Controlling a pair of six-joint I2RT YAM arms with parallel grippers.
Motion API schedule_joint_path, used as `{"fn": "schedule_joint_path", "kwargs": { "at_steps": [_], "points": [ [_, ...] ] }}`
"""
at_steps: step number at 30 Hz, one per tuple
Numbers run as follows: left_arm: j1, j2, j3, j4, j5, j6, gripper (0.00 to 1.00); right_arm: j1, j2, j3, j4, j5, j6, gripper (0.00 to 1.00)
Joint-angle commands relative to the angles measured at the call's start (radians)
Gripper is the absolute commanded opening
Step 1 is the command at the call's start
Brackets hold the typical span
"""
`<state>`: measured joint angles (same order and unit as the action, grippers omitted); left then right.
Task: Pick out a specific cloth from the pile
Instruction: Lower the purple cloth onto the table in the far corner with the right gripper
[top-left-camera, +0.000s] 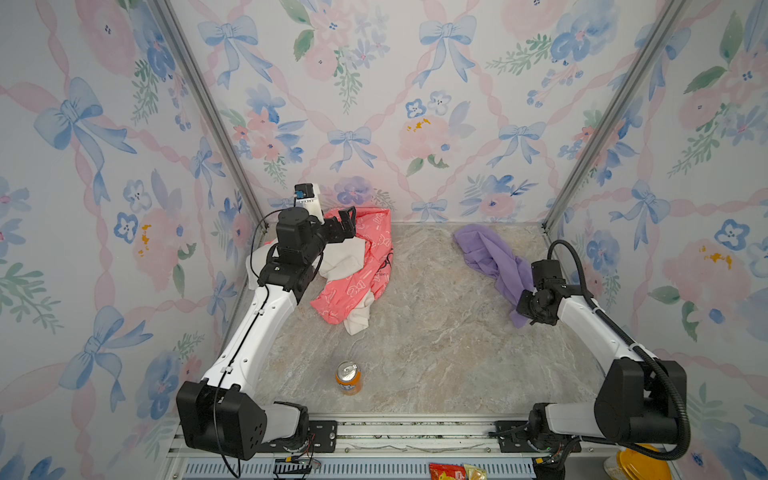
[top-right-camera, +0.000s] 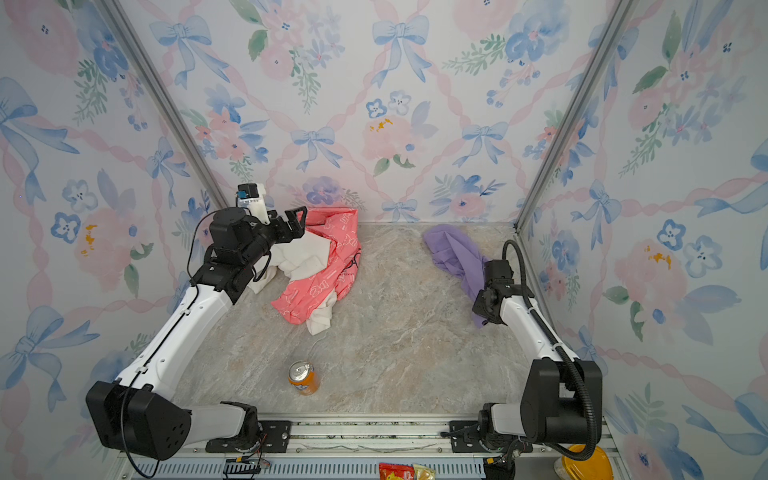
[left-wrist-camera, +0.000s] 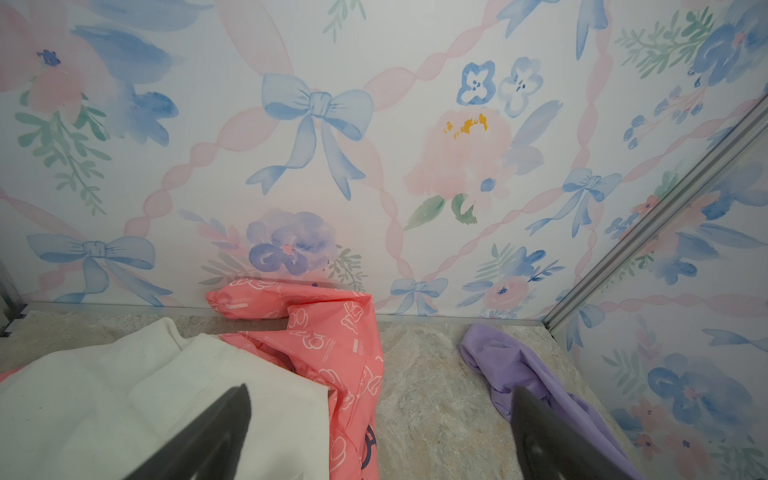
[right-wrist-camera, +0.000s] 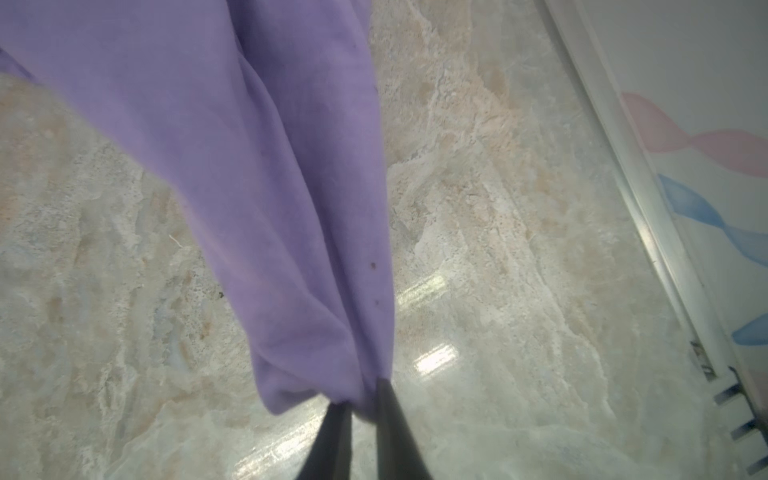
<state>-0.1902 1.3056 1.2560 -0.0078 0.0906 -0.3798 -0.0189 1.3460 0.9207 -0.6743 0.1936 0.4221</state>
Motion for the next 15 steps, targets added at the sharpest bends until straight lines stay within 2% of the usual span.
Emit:
{"fn": "schedule_joint_path", "kwargs": {
  "at_steps": [1,4,6,10,15],
  "points": [
    [-0.001,-0.032,-0.016,0.027,0.005,-0.014,0.98,-0.005,-0.081,-0.028,-0.067,-0.043,0.055,0.40],
    [0.000,-0.033,-0.020,0.031,0.005,-0.014,0.98,0.007,-0.166,-0.020,-0.066,-0.030,0.033,0.60],
    [0.000,-0.031,-0.020,0.037,0.005,-0.015,0.98,0.019,-0.218,-0.002,-0.038,0.006,0.011,0.68],
    [-0.001,-0.023,-0.021,0.063,0.013,-0.026,0.98,0.026,-0.220,0.061,0.112,0.027,-0.053,0.74],
    [-0.003,-0.011,-0.015,0.085,0.030,-0.041,0.98,0.067,0.014,0.313,0.101,0.026,-0.185,0.77]
  ]
}}
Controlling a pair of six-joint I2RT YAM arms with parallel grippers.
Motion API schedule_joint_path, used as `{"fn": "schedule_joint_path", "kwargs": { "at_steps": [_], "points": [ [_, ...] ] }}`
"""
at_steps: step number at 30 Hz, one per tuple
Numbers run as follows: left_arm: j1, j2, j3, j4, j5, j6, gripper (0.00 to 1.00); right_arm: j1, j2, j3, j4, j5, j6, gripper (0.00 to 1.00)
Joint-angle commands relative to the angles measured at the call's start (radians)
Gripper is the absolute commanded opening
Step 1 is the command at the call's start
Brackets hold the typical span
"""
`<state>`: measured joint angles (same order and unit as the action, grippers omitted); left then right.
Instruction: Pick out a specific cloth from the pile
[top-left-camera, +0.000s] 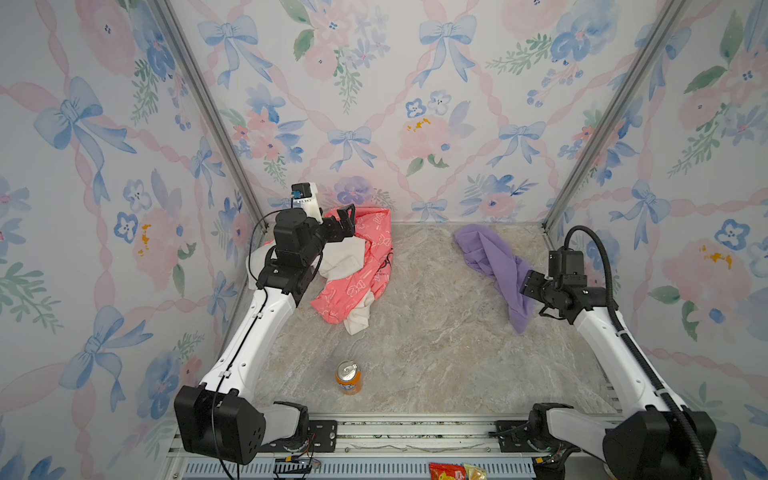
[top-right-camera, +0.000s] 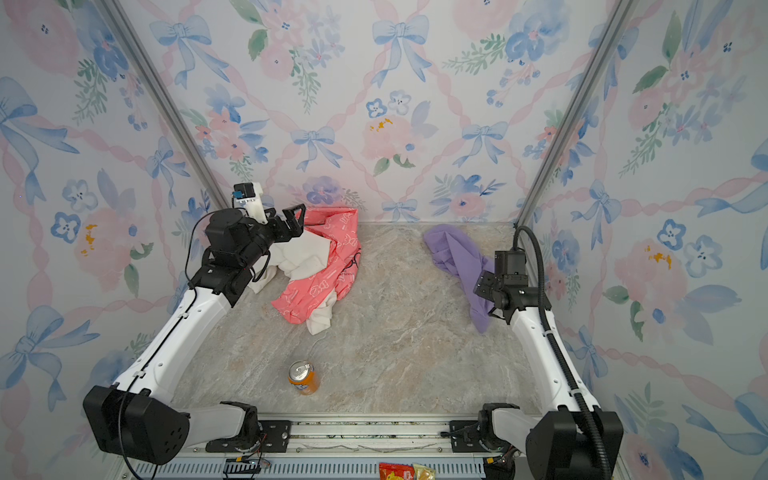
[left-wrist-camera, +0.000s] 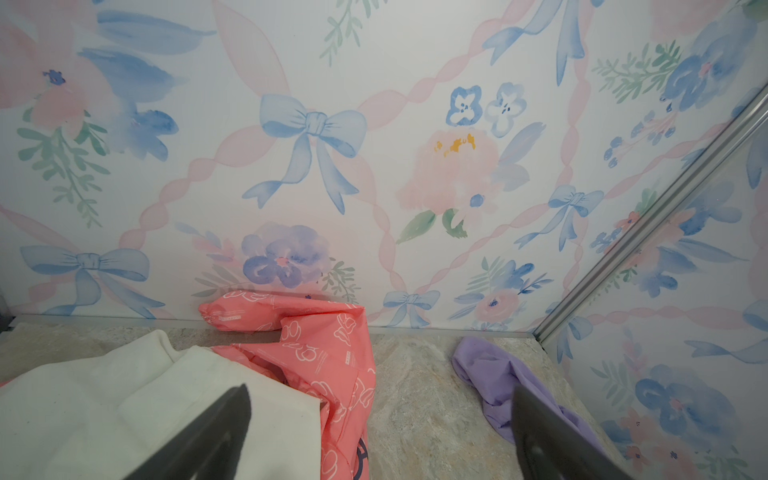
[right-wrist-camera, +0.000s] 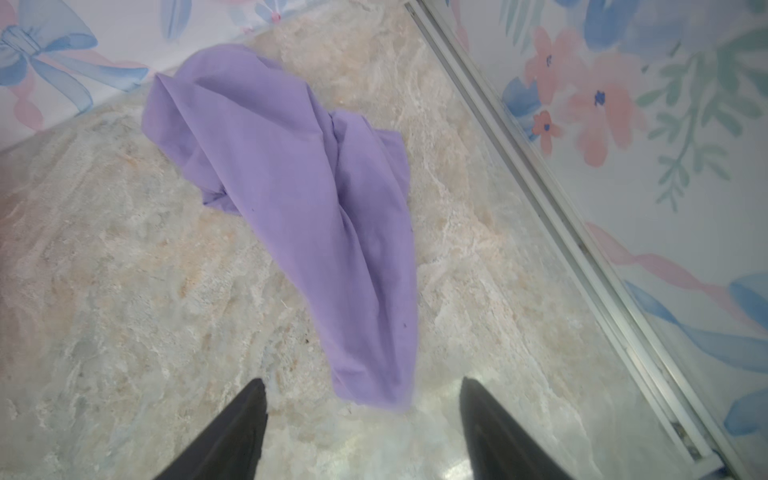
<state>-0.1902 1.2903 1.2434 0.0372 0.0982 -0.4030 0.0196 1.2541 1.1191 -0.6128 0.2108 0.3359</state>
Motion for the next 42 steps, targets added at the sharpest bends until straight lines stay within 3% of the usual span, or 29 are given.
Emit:
{"fn": "schedule_joint_path", "kwargs": {
  "at_steps": [1,9,14,17,21,25,29,34,42],
  "points": [
    [-0.002,0.003,-0.002,0.041,0.025,-0.017,0.98,0.039,0.169,0.176,0.020,-0.002,-0.130,0.78],
    [-0.020,-0.028,-0.025,0.049,0.126,0.049,0.98,0.117,0.551,0.505,-0.074,0.045,-0.291,0.81],
    [-0.060,-0.066,-0.062,0.049,0.153,0.150,0.98,0.142,0.699,0.591,-0.087,0.096,-0.335,0.78],
    [-0.100,-0.085,-0.083,0.049,0.159,0.243,0.98,0.148,0.778,0.631,-0.097,0.151,-0.348,0.71],
    [-0.142,-0.091,-0.096,0.049,0.158,0.337,0.98,0.143,0.865,0.684,-0.126,0.207,-0.354,0.55],
    [-0.143,-0.080,-0.091,0.049,0.158,0.342,0.98,0.141,0.894,0.696,-0.124,0.215,-0.358,0.32],
    [-0.146,-0.071,-0.085,0.049,0.161,0.351,0.98,0.137,0.892,0.718,-0.119,0.216,-0.359,0.02],
    [-0.145,-0.062,-0.082,0.051,0.167,0.372,0.98,0.102,0.856,0.799,-0.099,0.214,-0.356,0.00],
    [-0.146,-0.052,-0.084,0.077,0.174,0.386,0.98,0.019,0.800,1.086,-0.063,0.170,-0.382,0.00]
  ]
}}
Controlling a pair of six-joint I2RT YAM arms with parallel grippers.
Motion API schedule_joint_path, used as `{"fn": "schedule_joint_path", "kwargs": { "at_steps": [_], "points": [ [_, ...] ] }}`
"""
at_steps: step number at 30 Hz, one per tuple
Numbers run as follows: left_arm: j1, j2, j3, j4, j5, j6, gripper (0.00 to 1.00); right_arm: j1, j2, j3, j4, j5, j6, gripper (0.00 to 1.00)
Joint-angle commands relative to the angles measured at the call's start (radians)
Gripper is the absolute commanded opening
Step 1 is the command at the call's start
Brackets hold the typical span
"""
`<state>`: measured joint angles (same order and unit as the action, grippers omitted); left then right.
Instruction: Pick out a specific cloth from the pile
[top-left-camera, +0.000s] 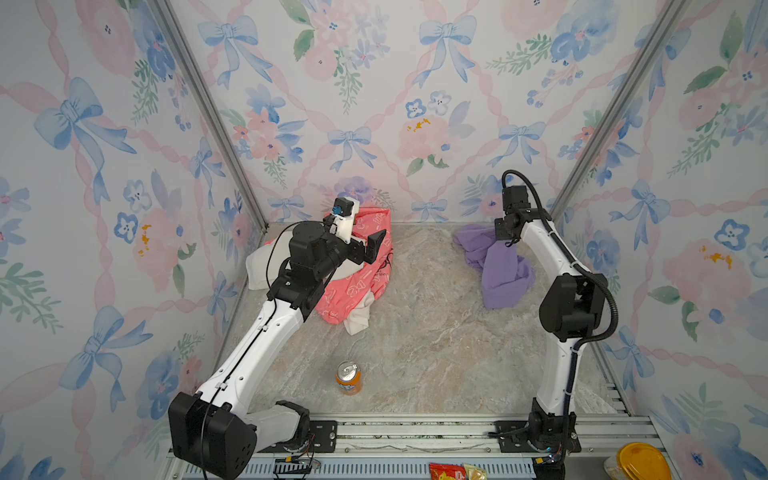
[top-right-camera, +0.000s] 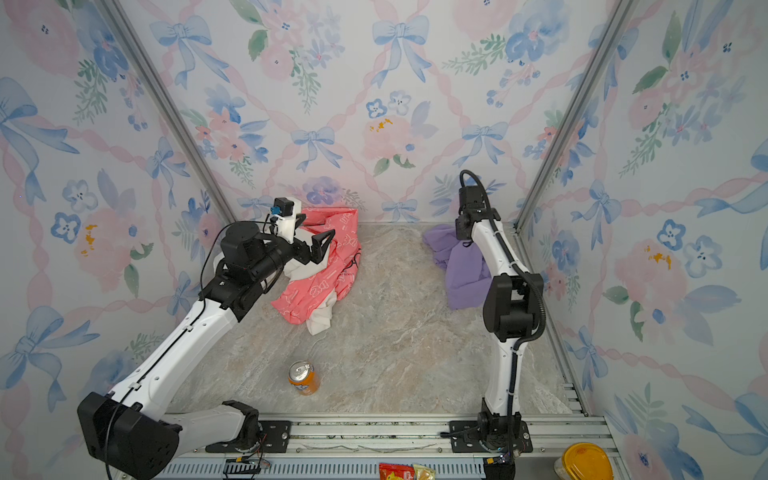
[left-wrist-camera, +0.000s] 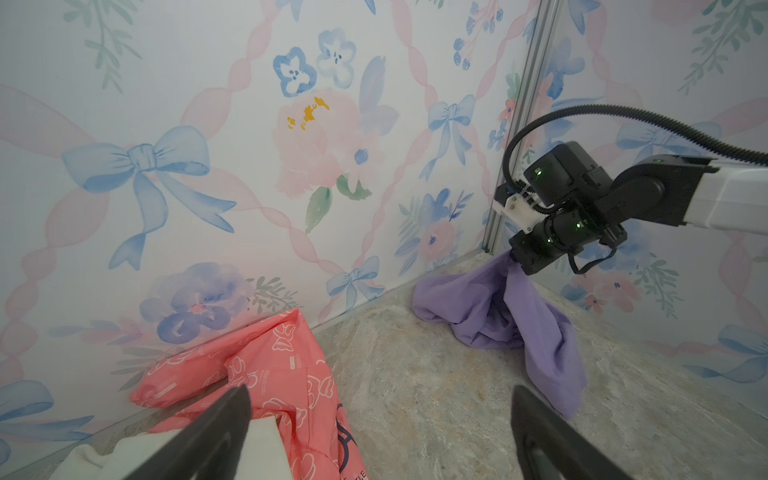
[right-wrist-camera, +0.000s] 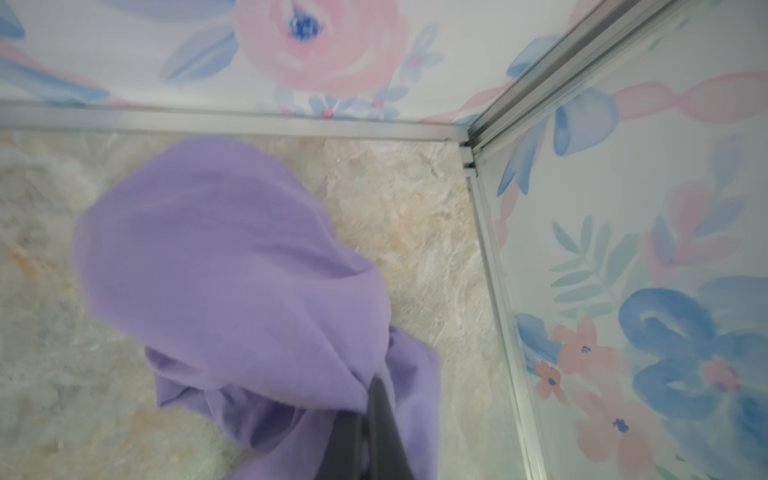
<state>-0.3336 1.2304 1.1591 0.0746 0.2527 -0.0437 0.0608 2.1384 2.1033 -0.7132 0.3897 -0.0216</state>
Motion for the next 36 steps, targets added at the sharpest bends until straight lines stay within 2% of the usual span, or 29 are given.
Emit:
{"fn": "schedule_joint_path", "kwargs": {
  "at_steps": [1,5,10,15,20,21,26,32,34,36],
  "points": [
    [0.000,0.009,0.001,0.042,0.019,0.028,0.98,-0.025,-0.094,0.132,0.049,-0.013,-0.034,0.00],
    [-0.001,0.014,0.001,0.052,0.018,0.030,0.98,-0.026,-0.152,0.201,0.125,-0.052,-0.067,0.00],
    [-0.001,0.018,-0.003,0.069,0.016,0.032,0.98,-0.004,-0.273,0.107,0.197,-0.101,-0.079,0.00],
    [-0.001,0.017,-0.016,0.088,0.016,0.025,0.98,0.055,-0.471,-0.276,0.278,-0.109,-0.160,0.01],
    [-0.003,0.013,-0.031,0.095,0.013,0.018,0.98,0.070,-0.678,-0.663,0.215,-0.102,-0.021,0.07],
    [-0.003,0.011,-0.036,0.098,0.012,0.015,0.98,0.076,-0.716,-0.721,0.173,-0.115,0.014,0.10],
    [-0.002,0.015,-0.049,0.124,0.017,-0.002,0.98,0.116,-0.879,-0.923,0.051,-0.231,0.045,0.45],
    [-0.004,0.052,-0.038,0.179,0.034,-0.035,0.98,0.119,-0.992,-0.948,0.156,-0.282,0.028,0.84],
    [-0.005,0.067,-0.028,0.190,0.043,-0.046,0.98,0.117,-0.977,-0.939,0.200,-0.279,0.032,0.87],
    [-0.006,0.075,-0.019,0.194,0.048,-0.055,0.98,0.113,-0.926,-0.911,0.216,-0.281,0.048,0.84]
  ]
}}
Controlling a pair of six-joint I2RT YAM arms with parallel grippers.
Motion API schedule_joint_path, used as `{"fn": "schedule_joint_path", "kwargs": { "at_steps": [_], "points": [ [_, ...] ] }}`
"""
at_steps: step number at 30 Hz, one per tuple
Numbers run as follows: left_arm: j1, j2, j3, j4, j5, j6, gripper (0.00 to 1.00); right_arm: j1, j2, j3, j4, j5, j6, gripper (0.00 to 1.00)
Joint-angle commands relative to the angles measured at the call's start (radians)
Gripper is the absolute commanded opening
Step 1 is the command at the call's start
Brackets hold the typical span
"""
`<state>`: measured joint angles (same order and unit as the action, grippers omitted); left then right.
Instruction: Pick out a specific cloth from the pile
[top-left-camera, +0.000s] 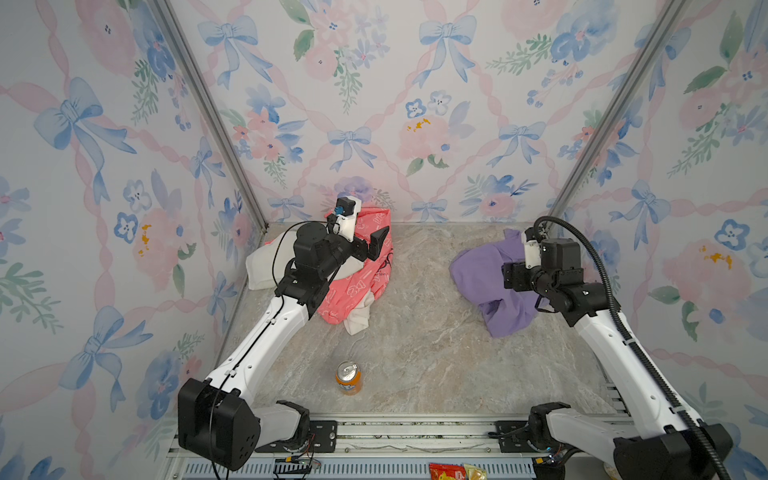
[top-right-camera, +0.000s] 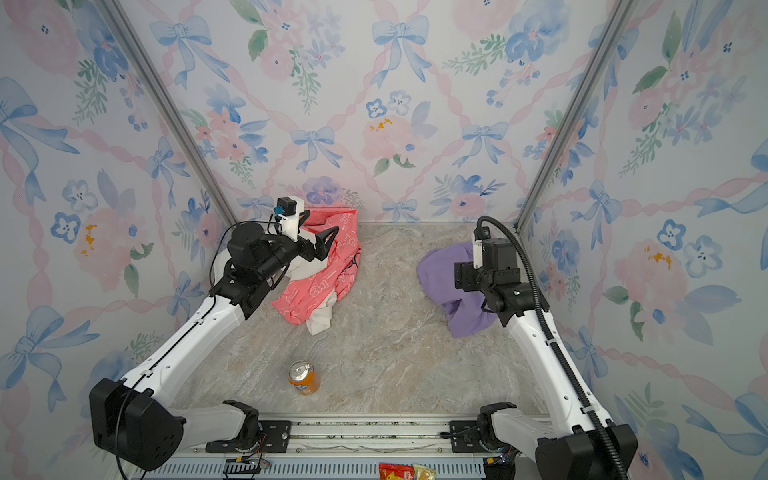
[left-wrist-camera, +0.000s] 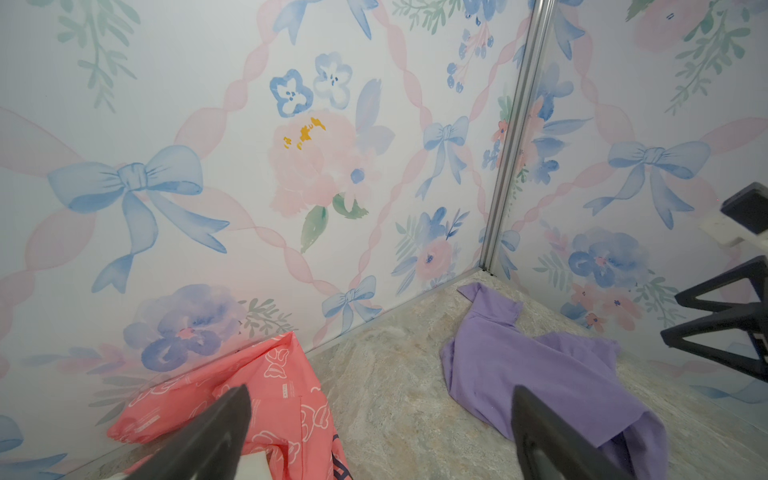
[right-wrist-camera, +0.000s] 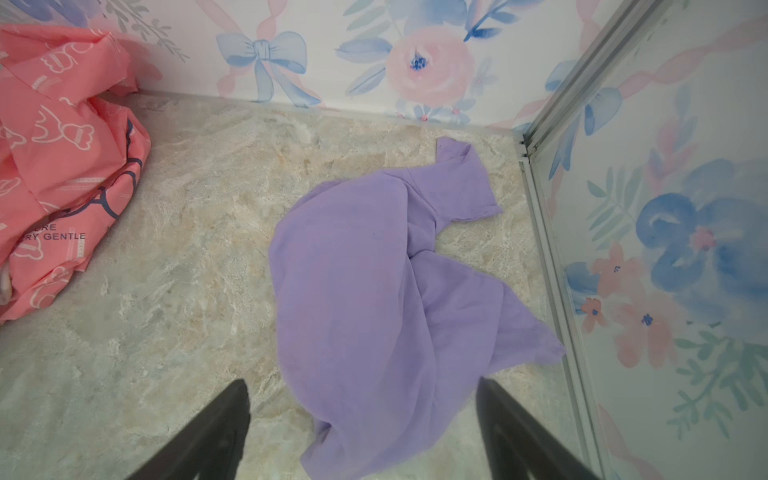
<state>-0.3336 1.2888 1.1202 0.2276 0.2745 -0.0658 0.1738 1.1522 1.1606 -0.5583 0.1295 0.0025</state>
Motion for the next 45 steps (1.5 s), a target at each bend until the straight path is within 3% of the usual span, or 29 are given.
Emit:
{"fn": "schedule_joint_path", "kwargs": {
  "at_steps": [1,11,16,26,32,36,45],
  "points": [
    [-0.007,0.016,0.021,0.042,0.026,-0.034,0.98,-0.002,0.094,0.052,0.057,-0.023,0.035,0.80],
    [-0.010,-0.071,-0.043,0.027,-0.027,-0.029,0.98,-0.078,0.496,0.287,-0.186,-0.095,0.266,0.18],
    [-0.008,-0.117,-0.081,0.015,-0.056,-0.024,0.98,-0.082,0.559,0.204,-0.201,-0.097,0.294,0.08],
    [-0.008,-0.104,-0.074,0.016,-0.068,-0.026,0.98,-0.090,0.665,0.012,-0.162,-0.120,0.355,0.06],
    [-0.008,-0.084,-0.066,0.026,-0.074,-0.033,0.98,-0.092,0.713,0.010,-0.153,-0.135,0.353,0.09],
    [-0.008,-0.087,-0.080,0.026,-0.142,-0.045,0.98,-0.092,0.721,0.052,-0.176,-0.153,0.348,0.12],
    [0.020,-0.107,-0.145,0.011,-0.310,-0.081,0.98,-0.092,0.520,0.170,-0.213,-0.098,0.323,0.32]
  ]
}}
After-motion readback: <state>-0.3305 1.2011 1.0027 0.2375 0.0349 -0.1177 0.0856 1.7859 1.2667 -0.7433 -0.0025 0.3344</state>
